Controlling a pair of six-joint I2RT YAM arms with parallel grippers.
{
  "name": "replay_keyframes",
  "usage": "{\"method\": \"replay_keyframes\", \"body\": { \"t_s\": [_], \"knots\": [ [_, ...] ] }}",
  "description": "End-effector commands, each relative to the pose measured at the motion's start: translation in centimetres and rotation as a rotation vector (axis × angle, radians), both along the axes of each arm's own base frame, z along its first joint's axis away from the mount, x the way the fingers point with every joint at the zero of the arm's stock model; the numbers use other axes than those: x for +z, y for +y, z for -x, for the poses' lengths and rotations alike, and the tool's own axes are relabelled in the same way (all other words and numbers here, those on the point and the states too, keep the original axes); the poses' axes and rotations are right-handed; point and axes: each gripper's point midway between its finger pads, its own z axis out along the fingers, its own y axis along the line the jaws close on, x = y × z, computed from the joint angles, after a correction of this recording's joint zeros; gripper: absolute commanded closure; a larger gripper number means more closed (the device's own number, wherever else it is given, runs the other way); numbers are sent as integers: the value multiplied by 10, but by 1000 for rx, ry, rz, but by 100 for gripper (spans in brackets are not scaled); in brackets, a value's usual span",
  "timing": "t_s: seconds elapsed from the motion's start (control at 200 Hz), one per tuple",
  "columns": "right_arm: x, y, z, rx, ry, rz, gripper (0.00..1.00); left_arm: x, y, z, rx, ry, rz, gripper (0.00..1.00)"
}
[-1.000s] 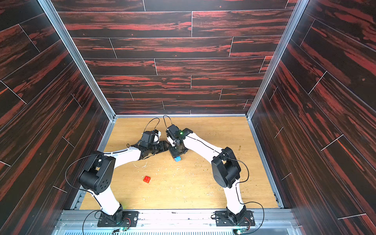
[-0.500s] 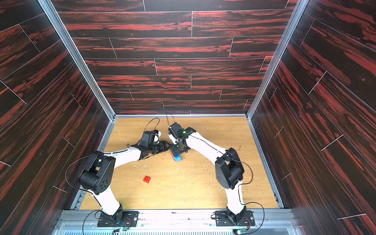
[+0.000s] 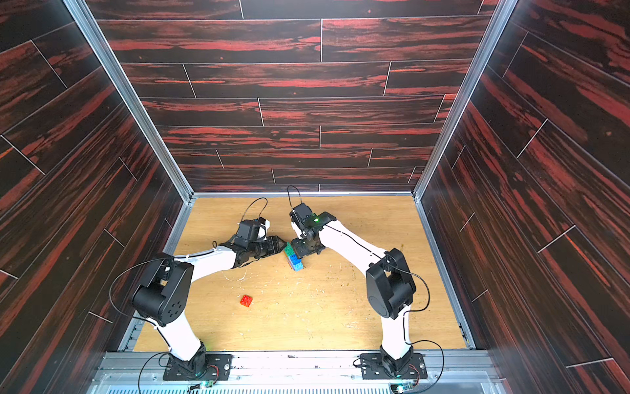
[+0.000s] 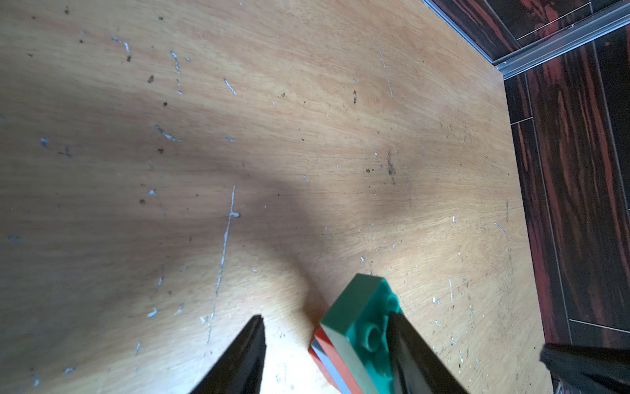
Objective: Assemble a heart with lego
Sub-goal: Assemble the lego brick with the lego brick.
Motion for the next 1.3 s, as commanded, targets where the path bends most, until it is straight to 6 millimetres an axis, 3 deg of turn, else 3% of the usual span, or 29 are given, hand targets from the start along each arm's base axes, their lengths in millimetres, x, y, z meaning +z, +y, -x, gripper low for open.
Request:
{"method": "replay_keyframes", "body": {
  "t_s": [0.0,0.666,1.298],
  "knots": [
    [-9,7,2,13,34,-5,39,0,-2,1,-8,9,-15,39],
    [-27,17,17,76,89,-11,39,-7,-2,0,0,29,-23,40],
    [-66,-11,18,34,92,139,40,-11,-8,2,2,53,-33,40]
  ]
}}
